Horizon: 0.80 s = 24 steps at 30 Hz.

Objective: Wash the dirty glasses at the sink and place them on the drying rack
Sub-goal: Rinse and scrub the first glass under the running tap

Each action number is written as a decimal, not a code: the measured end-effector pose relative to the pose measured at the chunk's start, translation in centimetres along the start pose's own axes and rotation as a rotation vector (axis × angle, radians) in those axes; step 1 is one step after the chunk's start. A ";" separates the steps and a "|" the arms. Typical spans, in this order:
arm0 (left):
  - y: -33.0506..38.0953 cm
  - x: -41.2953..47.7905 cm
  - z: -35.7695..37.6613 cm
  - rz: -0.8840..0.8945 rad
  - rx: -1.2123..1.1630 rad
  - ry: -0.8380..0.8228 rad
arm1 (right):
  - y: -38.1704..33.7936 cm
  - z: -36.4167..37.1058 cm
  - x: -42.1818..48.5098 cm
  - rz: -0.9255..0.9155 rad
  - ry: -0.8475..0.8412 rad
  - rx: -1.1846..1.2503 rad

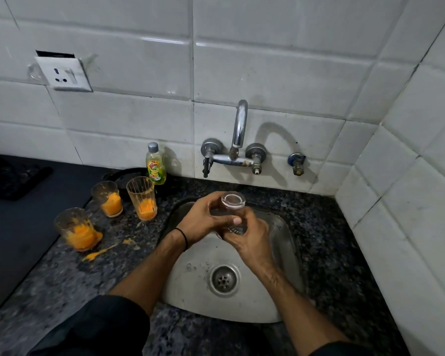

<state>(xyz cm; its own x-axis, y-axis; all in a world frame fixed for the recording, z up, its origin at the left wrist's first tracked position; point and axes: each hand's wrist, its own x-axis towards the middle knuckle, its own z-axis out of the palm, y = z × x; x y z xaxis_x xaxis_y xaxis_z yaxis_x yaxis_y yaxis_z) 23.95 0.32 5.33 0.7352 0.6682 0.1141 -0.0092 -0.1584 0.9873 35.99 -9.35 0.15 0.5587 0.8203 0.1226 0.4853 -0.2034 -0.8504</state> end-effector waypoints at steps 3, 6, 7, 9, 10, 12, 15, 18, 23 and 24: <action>-0.5 -0.3 -1.2 -0.031 0.018 -0.051 | 0.0 0.3 -0.5 0.035 0.005 0.028; -1.2 -0.9 -2.4 -0.089 0.029 -0.093 | -0.6 0.6 -1.4 0.082 -0.025 0.033; -1.4 -1.3 -2.9 -0.095 0.038 -0.109 | -0.7 0.9 -1.8 0.101 -0.025 0.049; -1.6 -2.1 -3.9 -0.092 0.050 -0.117 | -1.0 1.8 -2.4 0.147 -0.032 0.126; -1.6 -2.5 -4.6 -0.087 0.050 -0.109 | -1.4 2.2 -2.6 0.173 -0.044 0.184; -1.3 -3.4 -6.2 -0.086 0.036 -0.087 | -2.9 3.0 -2.7 0.216 -0.083 0.309; -0.6 -5.2 -9.9 -0.067 0.026 -0.009 | -6.6 4.7 -2.9 0.305 -0.185 0.550; 0.7 -7.7 -14.4 -0.034 0.044 0.099 | -10.7 7.6 -2.1 0.402 -0.272 0.825; 2.4 -13.2 -23.6 -0.055 0.046 0.359 | -19.5 14.5 -0.1 0.494 -0.363 1.201; 2.5 -14.2 -25.5 -0.060 0.055 0.414 | -21.1 16.2 0.4 0.509 -0.388 1.229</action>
<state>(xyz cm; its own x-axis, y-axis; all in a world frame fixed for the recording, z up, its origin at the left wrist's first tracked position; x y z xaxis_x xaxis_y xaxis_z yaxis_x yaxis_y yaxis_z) -3.84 8.94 9.04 0.3990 0.9112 0.1024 0.0696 -0.1415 0.9875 15.09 3.98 9.89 0.1745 0.9344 -0.3104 -0.7245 -0.0916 -0.6831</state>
